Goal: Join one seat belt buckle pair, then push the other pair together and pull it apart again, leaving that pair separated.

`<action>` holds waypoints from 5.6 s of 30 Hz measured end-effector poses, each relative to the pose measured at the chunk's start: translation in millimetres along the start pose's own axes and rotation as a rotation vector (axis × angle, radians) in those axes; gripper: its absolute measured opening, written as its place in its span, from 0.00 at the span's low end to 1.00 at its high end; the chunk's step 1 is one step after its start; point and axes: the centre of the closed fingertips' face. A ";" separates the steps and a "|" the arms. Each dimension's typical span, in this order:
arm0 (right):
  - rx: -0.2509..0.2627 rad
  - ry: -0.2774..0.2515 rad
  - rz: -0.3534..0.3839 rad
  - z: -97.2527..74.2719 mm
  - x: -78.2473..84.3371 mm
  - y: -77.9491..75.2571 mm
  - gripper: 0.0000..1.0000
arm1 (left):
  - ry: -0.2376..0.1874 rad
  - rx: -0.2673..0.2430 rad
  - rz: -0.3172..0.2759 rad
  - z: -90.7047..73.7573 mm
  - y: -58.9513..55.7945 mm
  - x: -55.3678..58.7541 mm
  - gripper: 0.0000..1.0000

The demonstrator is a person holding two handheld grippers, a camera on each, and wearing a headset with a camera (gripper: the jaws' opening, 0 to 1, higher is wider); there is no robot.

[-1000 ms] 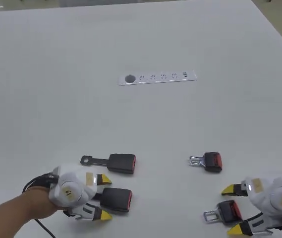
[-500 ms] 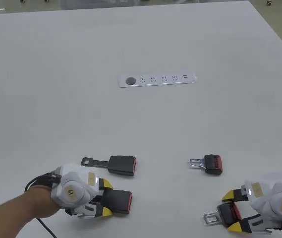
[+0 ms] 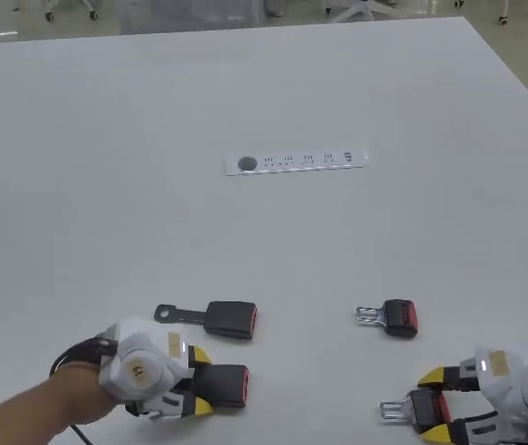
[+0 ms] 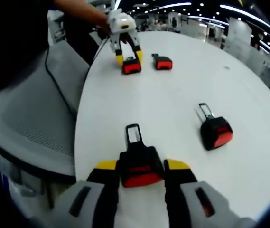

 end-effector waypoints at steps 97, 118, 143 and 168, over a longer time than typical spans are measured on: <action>-0.040 -0.198 0.025 153.8 -143.0 14.9 0.36 | 0.014 -0.003 -0.027 0.2 0.5 1.0 0.34; -0.042 -0.168 0.014 160.0 -145.1 14.7 0.36 | 0.012 -0.002 -0.027 1.5 -0.8 0.5 0.34; -0.048 -0.203 -0.058 156.0 -143.0 15.8 0.35 | -0.086 -0.010 -0.044 -3.2 -1.8 2.4 0.33; -0.038 -0.275 -0.020 153.7 -144.6 14.8 0.35 | -0.150 -0.011 -0.072 -3.8 -1.5 2.9 0.33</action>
Point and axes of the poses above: the centre of the closed fingertips' face, and the gripper's own axes: z roughly forward along the fingers, y roughly to its left, x roughly out of its underside, and after that the axes turned 10 degrees about -y, right-handed
